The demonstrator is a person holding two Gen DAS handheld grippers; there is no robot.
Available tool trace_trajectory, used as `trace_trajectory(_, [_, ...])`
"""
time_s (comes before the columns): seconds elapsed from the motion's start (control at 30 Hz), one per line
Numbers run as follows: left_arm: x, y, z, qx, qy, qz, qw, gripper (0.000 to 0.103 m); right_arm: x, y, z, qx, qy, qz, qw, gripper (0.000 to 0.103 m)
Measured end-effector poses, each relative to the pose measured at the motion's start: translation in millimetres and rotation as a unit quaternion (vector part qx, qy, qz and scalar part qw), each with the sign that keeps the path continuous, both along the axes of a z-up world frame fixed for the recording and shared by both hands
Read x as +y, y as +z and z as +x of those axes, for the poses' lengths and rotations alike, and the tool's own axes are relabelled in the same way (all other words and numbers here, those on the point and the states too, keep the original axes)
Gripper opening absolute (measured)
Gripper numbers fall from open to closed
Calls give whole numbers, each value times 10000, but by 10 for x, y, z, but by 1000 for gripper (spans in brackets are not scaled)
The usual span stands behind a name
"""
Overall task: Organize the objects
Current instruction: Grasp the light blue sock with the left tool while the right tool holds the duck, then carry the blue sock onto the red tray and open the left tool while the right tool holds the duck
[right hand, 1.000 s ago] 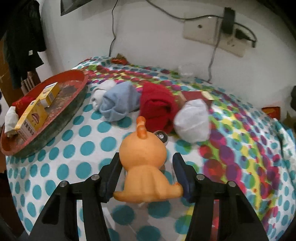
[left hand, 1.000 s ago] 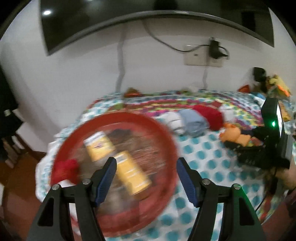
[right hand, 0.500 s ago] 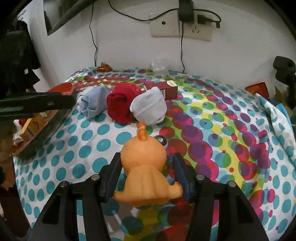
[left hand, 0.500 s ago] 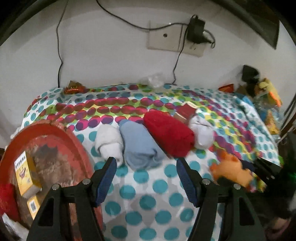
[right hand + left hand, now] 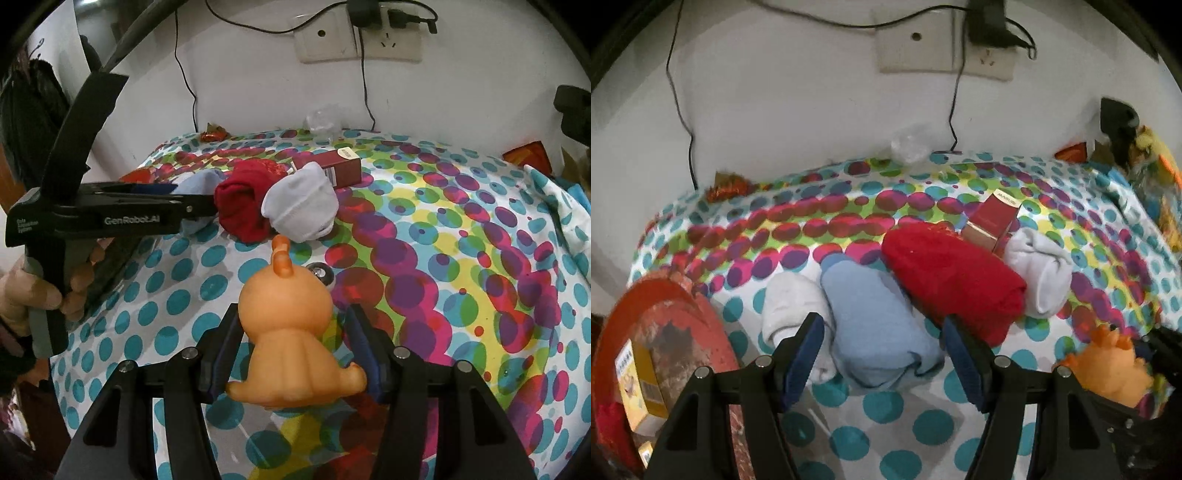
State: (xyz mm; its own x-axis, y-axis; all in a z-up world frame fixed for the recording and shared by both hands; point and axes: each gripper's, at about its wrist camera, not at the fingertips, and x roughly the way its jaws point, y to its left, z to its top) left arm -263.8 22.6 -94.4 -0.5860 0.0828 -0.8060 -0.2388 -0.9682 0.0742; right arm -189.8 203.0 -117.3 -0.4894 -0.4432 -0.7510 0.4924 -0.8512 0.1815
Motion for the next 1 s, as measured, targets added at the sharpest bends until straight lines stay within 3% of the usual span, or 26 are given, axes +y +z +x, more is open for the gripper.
trace_trajectory(0.07, [43, -31, -4, -12, -51, -129, 9999, 38, -20, -6, 3, 2, 24, 62, 10000, 54])
trace_trajectory(0.17, [48, -49, -2, -37, -80, -141, 9999, 28, -18, -10, 1, -3, 23, 78, 10000, 54])
trace_trajectory(0.3, [-30, 53, 94, 22, -108, 184, 9998, 25, -25, -8, 4, 11, 14, 113, 9999, 54])
trace_trajectory(0.43, [-56, 204, 302, 195, -297, 170, 9992, 24, -52, -20, 12, 10, 44, 192, 9998, 54])
trace_trajectory(0.67, [-187, 363, 624, 135, -501, 518, 9973, 24, -68, -13, 13, 26, 31, 250, 9997, 54])
trace_trajectory(1.0, [-288, 414, 928, 112, -476, 462, 9977, 24, -106, -21, 13, 69, -31, 340, 9994, 54])
